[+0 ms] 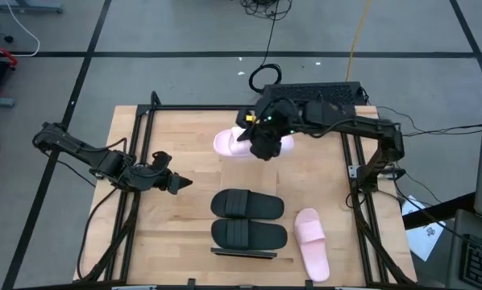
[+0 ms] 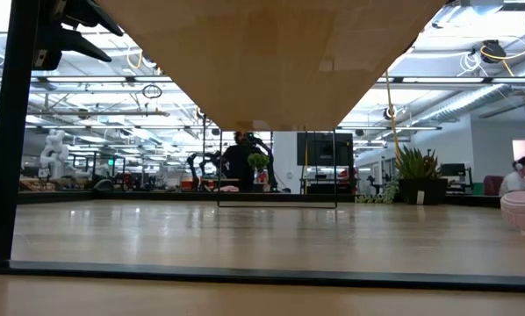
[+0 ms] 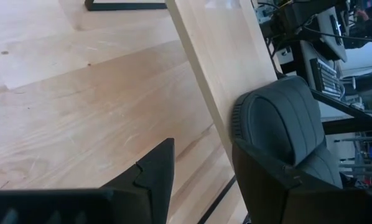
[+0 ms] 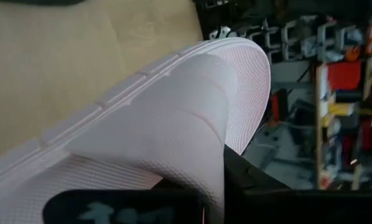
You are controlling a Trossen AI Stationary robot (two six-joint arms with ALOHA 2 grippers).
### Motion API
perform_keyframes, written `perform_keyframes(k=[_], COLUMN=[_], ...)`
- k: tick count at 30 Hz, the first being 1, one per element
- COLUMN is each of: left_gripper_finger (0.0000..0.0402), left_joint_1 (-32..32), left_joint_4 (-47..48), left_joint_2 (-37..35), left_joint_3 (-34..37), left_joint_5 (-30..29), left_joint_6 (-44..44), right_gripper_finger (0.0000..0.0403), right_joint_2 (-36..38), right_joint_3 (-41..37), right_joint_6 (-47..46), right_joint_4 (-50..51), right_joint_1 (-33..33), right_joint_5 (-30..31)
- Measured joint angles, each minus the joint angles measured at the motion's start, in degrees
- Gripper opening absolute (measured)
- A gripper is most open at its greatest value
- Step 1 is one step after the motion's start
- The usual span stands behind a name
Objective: Pick and place slides into the shelf
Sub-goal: Put the right pink slipper on the shelf
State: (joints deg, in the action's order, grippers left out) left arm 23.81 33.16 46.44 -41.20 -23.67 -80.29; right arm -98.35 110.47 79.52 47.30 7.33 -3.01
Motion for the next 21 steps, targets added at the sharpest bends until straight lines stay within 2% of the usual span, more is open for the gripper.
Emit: perform_keyframes(k=[9, 16, 21], left_gripper_finger=[0.0161, 0.0161, 0.0161], left_joint_1=[0.0, -0.2, -1.2], left_joint_4=[0.0, 0.0, 0.0], left_joint_2=[0.0, 0.0, 0.0], left_joint_3=[0.0, 0.0, 0.0], left_joint_5=[-0.4, -0.5, -0.5], left_joint_6=[-1.0, -1.3, -1.3], right_gripper_finger=[0.0005, 0.0003, 0.0002], right_joint_2=[-0.1, 0.0, -0.2], right_joint_3=[-12.9, -16.9, -18.4], right_joint_6=[8.6, 7.8, 6.8], right_joint_4=[-14.9, -19.4, -23.6], right_joint_1=[0.0, 0.0, 0.0], right_joint_5=[0.2, 0.3, 3.9])
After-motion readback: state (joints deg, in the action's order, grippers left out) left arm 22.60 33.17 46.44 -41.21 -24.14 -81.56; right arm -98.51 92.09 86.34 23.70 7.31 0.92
